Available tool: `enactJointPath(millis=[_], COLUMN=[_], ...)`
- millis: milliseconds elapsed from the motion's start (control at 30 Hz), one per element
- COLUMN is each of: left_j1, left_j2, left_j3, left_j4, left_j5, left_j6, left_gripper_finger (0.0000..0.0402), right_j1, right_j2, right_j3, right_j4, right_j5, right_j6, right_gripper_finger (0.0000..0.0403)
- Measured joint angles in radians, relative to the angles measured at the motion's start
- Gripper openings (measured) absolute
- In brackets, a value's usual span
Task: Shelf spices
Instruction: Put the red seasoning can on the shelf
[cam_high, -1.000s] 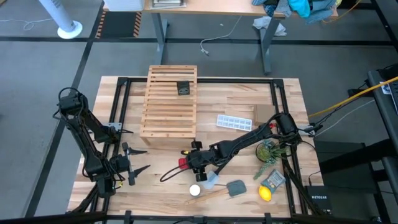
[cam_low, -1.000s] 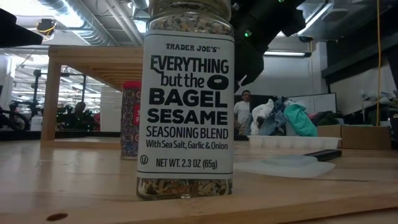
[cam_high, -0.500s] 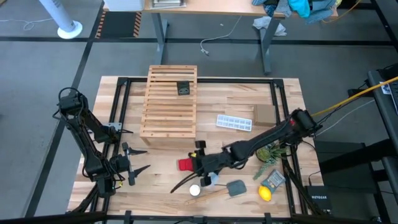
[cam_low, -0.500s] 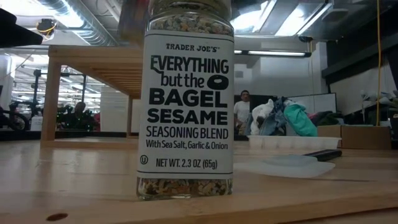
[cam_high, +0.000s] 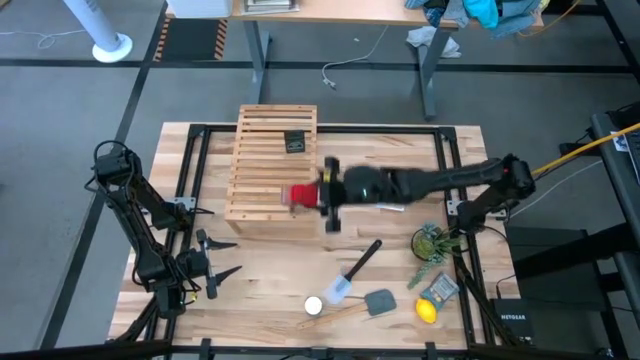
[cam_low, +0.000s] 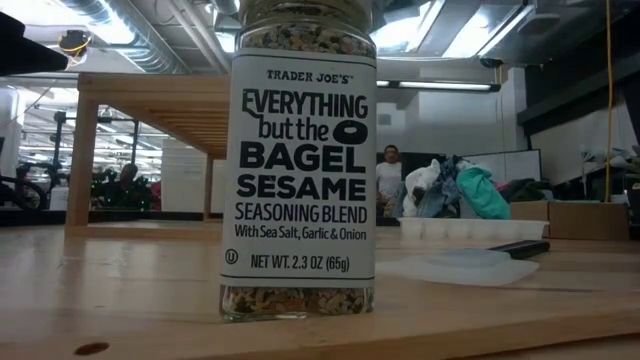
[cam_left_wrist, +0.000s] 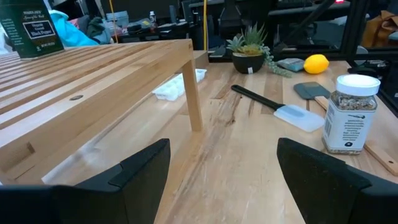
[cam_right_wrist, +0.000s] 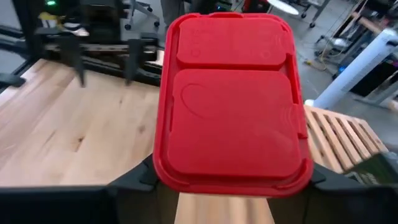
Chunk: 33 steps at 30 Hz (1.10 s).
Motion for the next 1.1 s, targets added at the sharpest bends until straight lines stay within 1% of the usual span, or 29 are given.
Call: enactJointPath(millis=[133, 200, 367, 633, 833, 1100], left_j1=[0.000, 0.000, 0.000, 0.000, 0.000, 0.000], left_j2=[0.000, 0.000, 0.000, 0.000, 0.000, 0.000], left_j3=[0.000, 0.000, 0.000, 0.000, 0.000, 0.000], left_j4=[0.000, 0.000, -0.001, -0.001, -0.001, -0.001], left_j5=[0.000, 0.000, 0.000, 0.000, -0.001, 0.000], left_j6=[0.003, 0.003, 0.003, 0.002, 0.002, 0.002], left_gripper_finger=[0.0289, 0.0289, 0.0289, 0.0289, 0.0289, 0.0289], right_j1=[-0.132, -0.182, -0.248, -0.270, -0.270, -0.308], right_j2=[0.001, 0.000, 0.002, 0.058, 0.123, 0.143], right_j3=[0.009, 0.010, 0.011, 0.012, 0.012, 0.012], right_j4=[-0.001, 0.000, -0.005, 0.007, 0.020, 0.022], right_j5=[-0.167, -0.210, -0.243, -0.278, -0.276, -0.239], right_j6=[0.001, 0.002, 0.003, -0.024, -0.075, -0.078], right_gripper_finger=[0.0183, 0.0183, 0.0183, 0.0183, 0.0183, 0.0183])
